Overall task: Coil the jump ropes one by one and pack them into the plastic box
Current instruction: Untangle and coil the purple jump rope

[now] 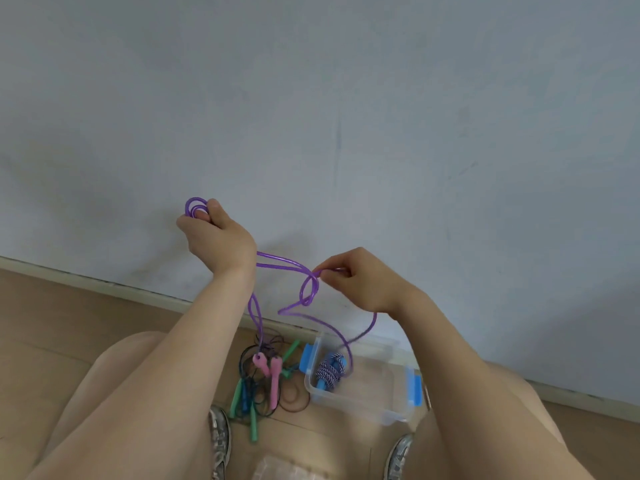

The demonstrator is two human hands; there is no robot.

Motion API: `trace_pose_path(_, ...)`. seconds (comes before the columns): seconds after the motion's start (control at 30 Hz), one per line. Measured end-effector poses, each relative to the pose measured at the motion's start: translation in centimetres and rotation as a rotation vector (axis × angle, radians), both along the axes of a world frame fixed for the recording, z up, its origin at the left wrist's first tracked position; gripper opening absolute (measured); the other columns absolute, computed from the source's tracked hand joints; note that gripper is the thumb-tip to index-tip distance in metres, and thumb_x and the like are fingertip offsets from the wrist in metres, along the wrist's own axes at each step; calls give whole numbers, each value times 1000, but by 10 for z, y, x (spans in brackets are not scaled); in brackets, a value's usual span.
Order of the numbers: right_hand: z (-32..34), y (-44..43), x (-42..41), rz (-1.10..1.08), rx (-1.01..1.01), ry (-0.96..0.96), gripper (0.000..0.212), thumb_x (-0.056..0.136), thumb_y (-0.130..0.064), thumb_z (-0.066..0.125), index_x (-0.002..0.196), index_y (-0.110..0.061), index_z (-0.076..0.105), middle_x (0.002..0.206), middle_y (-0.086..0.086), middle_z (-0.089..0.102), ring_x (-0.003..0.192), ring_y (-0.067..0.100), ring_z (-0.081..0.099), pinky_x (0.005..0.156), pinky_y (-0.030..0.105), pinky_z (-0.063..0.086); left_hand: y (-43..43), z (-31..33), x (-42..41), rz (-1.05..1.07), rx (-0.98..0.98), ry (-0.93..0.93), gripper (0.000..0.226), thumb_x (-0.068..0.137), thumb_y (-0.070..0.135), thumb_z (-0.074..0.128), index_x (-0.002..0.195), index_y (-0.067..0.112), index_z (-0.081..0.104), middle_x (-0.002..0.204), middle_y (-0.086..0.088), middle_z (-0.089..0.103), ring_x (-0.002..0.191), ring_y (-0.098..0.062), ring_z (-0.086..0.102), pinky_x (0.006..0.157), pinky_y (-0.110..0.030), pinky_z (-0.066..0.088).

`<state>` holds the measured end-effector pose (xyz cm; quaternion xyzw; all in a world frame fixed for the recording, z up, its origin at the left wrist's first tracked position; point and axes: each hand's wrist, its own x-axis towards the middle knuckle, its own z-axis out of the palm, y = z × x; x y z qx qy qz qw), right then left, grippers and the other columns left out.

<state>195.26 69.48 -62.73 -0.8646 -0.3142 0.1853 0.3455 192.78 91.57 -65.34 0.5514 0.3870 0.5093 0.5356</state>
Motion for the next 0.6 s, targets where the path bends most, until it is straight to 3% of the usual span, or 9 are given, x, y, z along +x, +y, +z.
trace_pose_path(0.07,1,-8,6,-76,9,-16,25,106,-29,60,109,-19,82,71,-26,64,70,-10,60,74,18,41,1,-1,0,3,0,9,25,111,28,46,98,9,36,94,-4,51,77,-23,48,61,-14,40)
trace_pose_path(0.17,3,-16,13,-293,153,37,22,104,-26,61,99,-20,82,92,-15,70,97,8,64,80,23,45,4,1,-1,20,-13,7,25,111,28,45,98,9,35,85,6,44,78,-23,47,68,-20,40)
trace_pose_path(0.27,7,-13,9,-528,379,305,24,107,-24,58,110,-13,79,93,-13,62,91,6,56,84,26,41,2,0,1,25,-45,-3,25,111,29,45,98,10,36,85,8,43,77,-22,47,66,-19,40)
trace_pose_path(0.33,4,-4,6,-622,446,303,24,107,-23,56,108,-11,77,90,-11,61,90,11,55,88,32,39,0,-2,2,-19,-93,-2,26,110,32,47,97,11,37,88,4,48,77,-27,52,65,-21,45)
trace_pose_path(0.4,1,3,2,-626,457,204,25,106,-25,52,100,-14,74,87,-5,66,92,24,64,81,35,46,0,-5,4,-133,-205,46,26,103,38,53,98,15,41,98,-6,60,89,-41,64,76,-35,58)
trace_pose_path(0.47,1,8,-3,-562,483,209,27,108,-28,47,99,-14,68,94,2,71,99,30,71,84,37,55,2,-9,4,-278,-316,164,38,92,39,58,114,12,42,119,-22,66,101,-44,69,85,-49,62)
trace_pose_path(0.53,3,8,-5,-494,510,254,29,110,-31,41,102,-14,64,103,7,74,98,26,76,93,42,59,0,-11,2,-438,-324,240,43,88,30,61,120,12,39,122,-25,66,78,-29,66,60,-30,56)
trace_pose_path(0.6,6,6,-6,-448,550,299,31,113,-32,36,107,-15,60,108,10,74,92,25,79,96,48,61,-4,-13,1,-554,-227,331,24,93,17,61,114,17,50,105,-16,67,62,-17,53,47,-21,35)
